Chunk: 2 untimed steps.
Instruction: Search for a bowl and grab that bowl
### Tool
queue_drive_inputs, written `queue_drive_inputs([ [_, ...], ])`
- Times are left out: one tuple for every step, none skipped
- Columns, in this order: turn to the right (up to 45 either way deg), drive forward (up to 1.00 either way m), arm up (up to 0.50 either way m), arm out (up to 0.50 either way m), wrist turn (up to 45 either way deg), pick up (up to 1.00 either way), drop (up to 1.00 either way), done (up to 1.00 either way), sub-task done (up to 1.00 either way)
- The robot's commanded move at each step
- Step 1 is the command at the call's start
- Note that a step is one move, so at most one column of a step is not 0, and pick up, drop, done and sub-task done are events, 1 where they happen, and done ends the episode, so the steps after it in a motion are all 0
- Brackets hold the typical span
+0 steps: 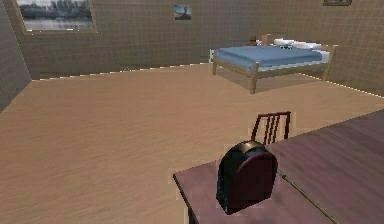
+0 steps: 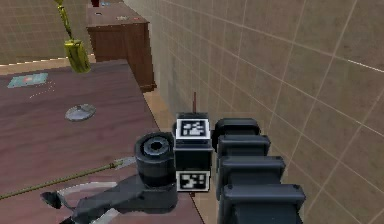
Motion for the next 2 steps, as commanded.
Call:
queue_drive_inputs([
  [0.0,0.0,0.0,0.0,45.0,0.0,0.0,0.0,0.0],
  [0.0,0.0,0.0,0.0,18.0,0.0,0.0,0.0,0.0],
])
